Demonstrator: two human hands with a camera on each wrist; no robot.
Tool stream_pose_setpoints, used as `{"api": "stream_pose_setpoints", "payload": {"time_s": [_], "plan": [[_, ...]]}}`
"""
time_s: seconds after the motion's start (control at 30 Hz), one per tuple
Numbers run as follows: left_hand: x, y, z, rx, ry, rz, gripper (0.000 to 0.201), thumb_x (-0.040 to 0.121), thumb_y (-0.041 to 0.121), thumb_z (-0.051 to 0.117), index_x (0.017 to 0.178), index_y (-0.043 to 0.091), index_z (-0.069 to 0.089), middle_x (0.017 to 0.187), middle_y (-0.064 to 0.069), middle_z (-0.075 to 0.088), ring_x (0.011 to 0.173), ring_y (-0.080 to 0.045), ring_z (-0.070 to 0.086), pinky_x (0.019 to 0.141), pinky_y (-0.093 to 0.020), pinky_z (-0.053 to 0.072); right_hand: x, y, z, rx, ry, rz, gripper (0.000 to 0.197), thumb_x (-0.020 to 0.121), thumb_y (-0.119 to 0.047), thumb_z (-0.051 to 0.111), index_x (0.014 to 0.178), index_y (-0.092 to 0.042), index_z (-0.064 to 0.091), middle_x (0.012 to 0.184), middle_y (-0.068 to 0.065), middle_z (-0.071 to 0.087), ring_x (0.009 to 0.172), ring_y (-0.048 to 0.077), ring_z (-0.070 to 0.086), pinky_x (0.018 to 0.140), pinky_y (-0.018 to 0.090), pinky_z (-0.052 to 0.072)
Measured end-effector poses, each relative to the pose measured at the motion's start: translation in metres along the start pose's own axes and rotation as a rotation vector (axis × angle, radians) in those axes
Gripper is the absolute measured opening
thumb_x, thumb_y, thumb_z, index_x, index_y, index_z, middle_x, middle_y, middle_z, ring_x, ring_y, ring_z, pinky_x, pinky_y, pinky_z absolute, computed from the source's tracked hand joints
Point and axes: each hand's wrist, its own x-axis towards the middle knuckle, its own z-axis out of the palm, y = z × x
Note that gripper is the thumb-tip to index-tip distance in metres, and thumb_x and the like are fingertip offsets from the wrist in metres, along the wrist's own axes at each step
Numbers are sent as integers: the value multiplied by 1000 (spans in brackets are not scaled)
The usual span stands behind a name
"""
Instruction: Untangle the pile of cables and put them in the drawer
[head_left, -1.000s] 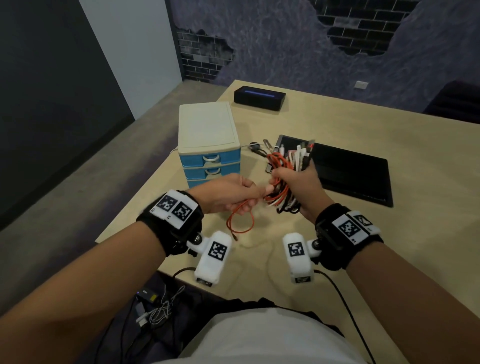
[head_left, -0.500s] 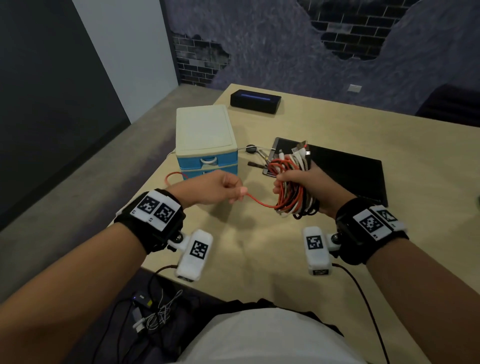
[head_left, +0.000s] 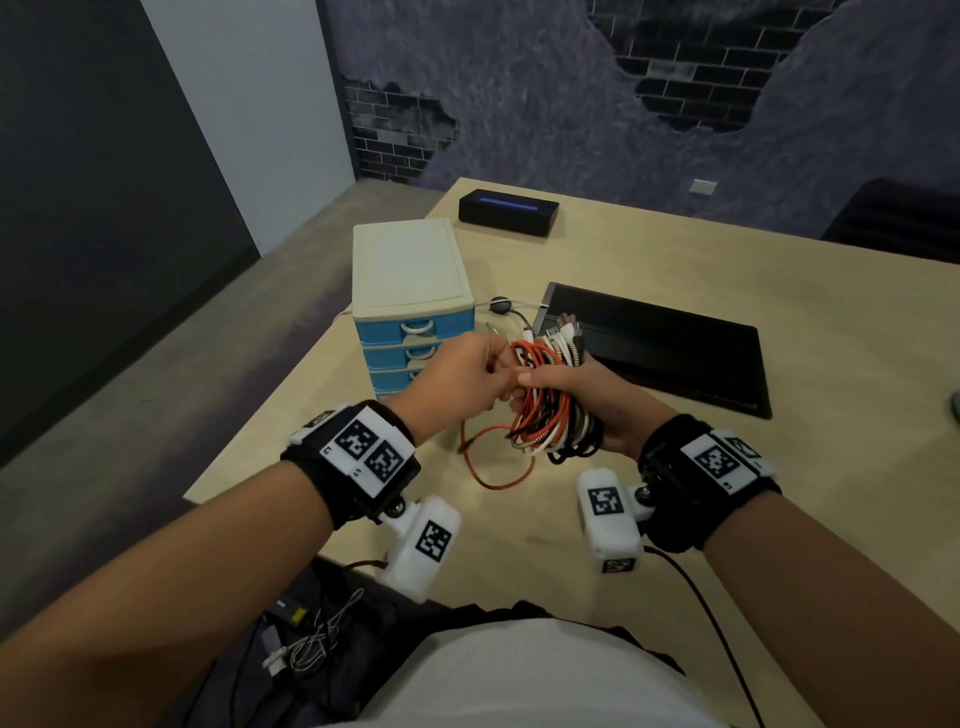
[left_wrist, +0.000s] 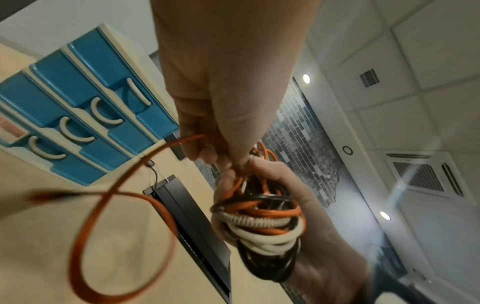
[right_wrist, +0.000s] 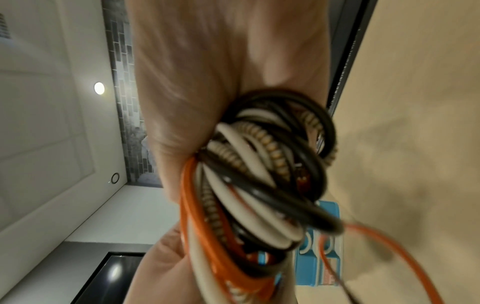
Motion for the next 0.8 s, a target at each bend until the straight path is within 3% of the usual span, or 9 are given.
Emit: {"api": "stream_pose_setpoints", "payload": {"time_s": [0.1,0.17,0.3,0.43,0.6,0.7,0.8], "plan": [[-2,-1,-1,98,41,-2,28,91,36,59,71,17,57,52,6,56,39,-1,49,42,-8,36,3,-1,0,-95,39,-40,31,85,-3,66,114,6,58,80,13,65,71,21,68,65,31,58],[-4,-2,-6,31,-14,-65,37,93,43,54,67,16,54,49,4,53,37,-3,48,45,-12,39,5,-2,-3,-130,75,-84,24,82,3,63,107,4,60,74,14,62,67,23,64,64,34,57],[-14,-7,-23,-600,-306,-316,34,101,36,39,80,14,54,56,6,44,43,-7,42,50,-18,42,7,-3,-19,-109,265,-125,21,79,4,62,100,1,59,71,12,60,64,22,61,58,31,56],[-22,-12,-31,-924,-396,-393,30,102,27,35,87,15,57,63,7,50,53,-6,48,59,-17,45,13,1,-39,-10,448,-140,67,69,-15,77,127,6,49,91,18,60,60,16,67,56,29,55],[-20,6,-22,-1010,-440,-401,23,99,21,45,88,13,64,71,3,61,61,-6,61,63,-19,55,15,2,-25,28,363,-154,63,76,-31,81,125,-5,52,90,10,63,67,16,68,57,29,56],[-16,19,-12,-1029,-426,-433,21,96,20,50,84,11,65,69,2,66,65,-9,70,57,-19,57,19,0,-12,84,318,-155,87,63,-49,87,129,-4,52,93,11,69,76,21,72,65,32,57],[-14,25,-9,-1038,-426,-452,21,96,22,52,83,8,62,68,0,68,75,-14,73,59,-19,58,15,-4,-9,165,204,-141,67,75,-50,74,120,-4,54,72,8,67,61,20,67,55,29,55]]}}
